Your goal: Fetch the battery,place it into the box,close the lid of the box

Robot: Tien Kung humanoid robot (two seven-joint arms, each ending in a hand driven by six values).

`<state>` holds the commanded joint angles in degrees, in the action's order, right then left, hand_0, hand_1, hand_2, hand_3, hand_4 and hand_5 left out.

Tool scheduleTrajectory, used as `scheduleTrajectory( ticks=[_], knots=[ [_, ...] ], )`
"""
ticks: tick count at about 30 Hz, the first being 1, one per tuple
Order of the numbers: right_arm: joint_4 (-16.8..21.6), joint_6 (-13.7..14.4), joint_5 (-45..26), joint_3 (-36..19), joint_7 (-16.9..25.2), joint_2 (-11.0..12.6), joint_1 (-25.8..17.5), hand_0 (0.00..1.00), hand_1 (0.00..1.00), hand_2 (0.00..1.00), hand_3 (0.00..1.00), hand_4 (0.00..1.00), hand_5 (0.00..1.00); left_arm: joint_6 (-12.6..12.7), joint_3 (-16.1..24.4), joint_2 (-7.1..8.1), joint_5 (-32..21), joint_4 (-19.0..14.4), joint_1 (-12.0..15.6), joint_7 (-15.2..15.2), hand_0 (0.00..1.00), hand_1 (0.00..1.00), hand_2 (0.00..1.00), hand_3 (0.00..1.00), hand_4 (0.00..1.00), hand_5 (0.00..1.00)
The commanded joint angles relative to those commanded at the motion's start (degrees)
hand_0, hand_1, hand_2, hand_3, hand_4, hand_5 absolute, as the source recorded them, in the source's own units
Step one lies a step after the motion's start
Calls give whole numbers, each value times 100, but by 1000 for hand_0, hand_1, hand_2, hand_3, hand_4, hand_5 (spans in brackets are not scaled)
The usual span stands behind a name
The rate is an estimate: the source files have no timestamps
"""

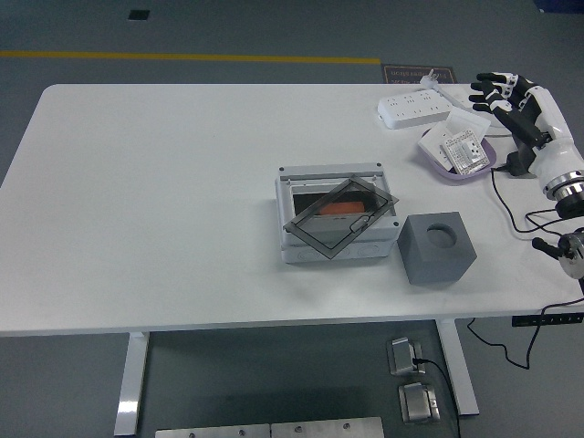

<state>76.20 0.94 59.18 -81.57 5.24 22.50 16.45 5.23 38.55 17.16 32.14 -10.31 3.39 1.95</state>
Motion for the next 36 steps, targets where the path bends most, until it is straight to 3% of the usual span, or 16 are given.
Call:
scheduleTrajectory(
  ticks=[1, 2, 7, 8, 19, 20, 31, 32, 36],
  knots=[
    [2, -12, 5, -8, -6, 1, 1, 723, 663, 682, 636, 598, 384, 0, 0, 1, -5, 0, 3, -1, 462, 573, 538, 536, 371, 2],
    [4, -26, 11, -15, -14, 3, 2, 723, 661, 680, 632, 513, 382, 0, 4, 1, -6, 0, 5, -1, 463, 573, 538, 536, 372, 2],
    [14, -74, 30, -24, -43, 20, 18, 723, 661, 680, 632, 513, 382, -1, 41, -4, 24, 0, 8, 24, 463, 573, 538, 536, 372, 2],
    [13, -79, 33, -12, -47, 23, 26, 724, 662, 673, 625, 468, 383, -3, 39, -5, 26, 0, 4, 30, 463, 573, 538, 536, 371, 2],
    [16, -171, 73, 90, -114, 112, 66, 727, 660, 677, 619, 455, 394, -6, -27, 129, -36, 0, 9, 24, 463, 573, 539, 536, 371, 2],
    [17, -172, 72, 95, -114, 113, 68, 726, 662, 676, 615, 359, 361, -6, -26, 137, -40, 0, 11, 23, 463, 573, 540, 536, 372, 2],
    [53, -171, 66, 62, -112, 87, 67, 727, 663, 677, 612, 330, 348, -10, 86, 120, -36, 0, 19, 13, 463, 573, 539, 537, 372, 2],
    [56, -171, 66, 53, -112, 85, 66, 730, 666, 677, 609, 368, 376, -11, 94, 114, -38, 0, 22, 11, 463, 573, 540, 537, 372, 2],
    [69, -171, 66, 22, -112, 83, 67, 730, 666, 677, 609, 368, 376, -13, 144, 97, -23, 0, 41, 17, 463, 573, 540, 537, 372, 2]
  ],
)
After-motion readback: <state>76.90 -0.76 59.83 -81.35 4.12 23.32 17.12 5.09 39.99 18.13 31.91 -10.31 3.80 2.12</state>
